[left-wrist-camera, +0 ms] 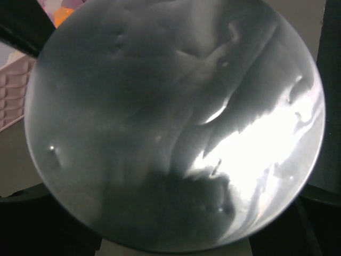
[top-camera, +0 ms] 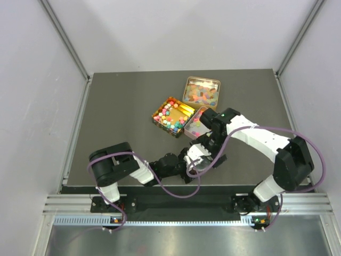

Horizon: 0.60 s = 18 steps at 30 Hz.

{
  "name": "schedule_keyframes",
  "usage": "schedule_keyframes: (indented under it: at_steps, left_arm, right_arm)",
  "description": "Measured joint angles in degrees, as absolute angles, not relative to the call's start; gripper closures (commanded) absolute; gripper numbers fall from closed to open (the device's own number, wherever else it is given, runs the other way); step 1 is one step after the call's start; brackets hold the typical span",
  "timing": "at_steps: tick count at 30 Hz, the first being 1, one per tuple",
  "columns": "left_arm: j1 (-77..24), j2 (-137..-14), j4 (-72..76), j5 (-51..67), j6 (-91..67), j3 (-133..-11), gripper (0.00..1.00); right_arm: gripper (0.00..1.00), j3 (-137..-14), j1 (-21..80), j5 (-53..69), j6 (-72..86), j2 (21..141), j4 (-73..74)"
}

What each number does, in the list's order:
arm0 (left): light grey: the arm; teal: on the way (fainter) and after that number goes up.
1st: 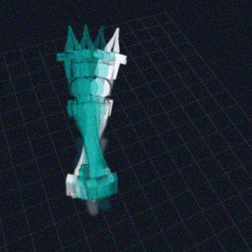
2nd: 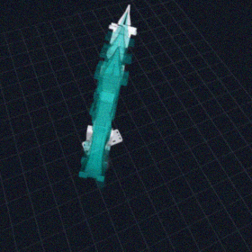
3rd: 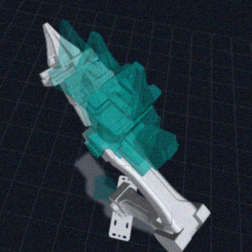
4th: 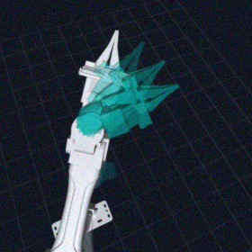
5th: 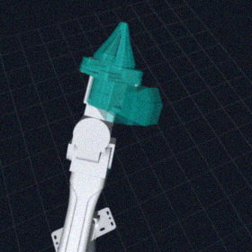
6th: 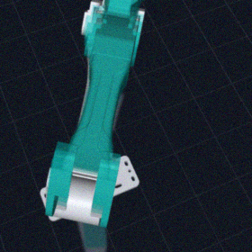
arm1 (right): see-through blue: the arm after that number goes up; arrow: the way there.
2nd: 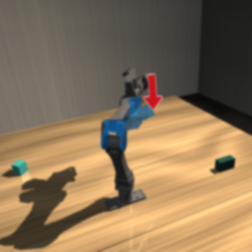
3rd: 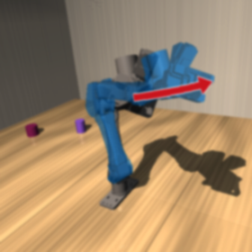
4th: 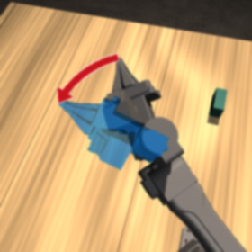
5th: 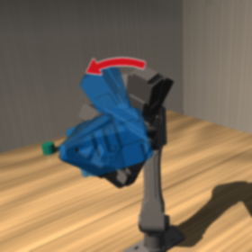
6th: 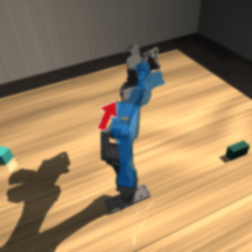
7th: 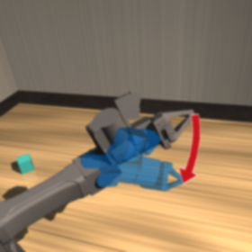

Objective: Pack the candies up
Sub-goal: Screw the bottle lid onto the packing bottle.

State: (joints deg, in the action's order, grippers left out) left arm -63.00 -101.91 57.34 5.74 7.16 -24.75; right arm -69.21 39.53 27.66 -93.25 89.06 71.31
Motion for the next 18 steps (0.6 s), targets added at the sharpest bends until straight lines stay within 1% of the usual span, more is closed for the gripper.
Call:
schedule_keyframes:
  at_steps: [10,18]
  left_arm:
    - [-63.05,-101.89,58.06,6.85,5.87,-23.99,0.61]
    - [-62.59,-101.82,58.65,6.59,5.15,-23.51,0.61]
  right_arm:
    - [0.00,-62.96,42.96,21.21,-84.34,80.42,72.47]
    - [0.00,-61.54,47.03,21.28,-78.13,78.22,75.13]
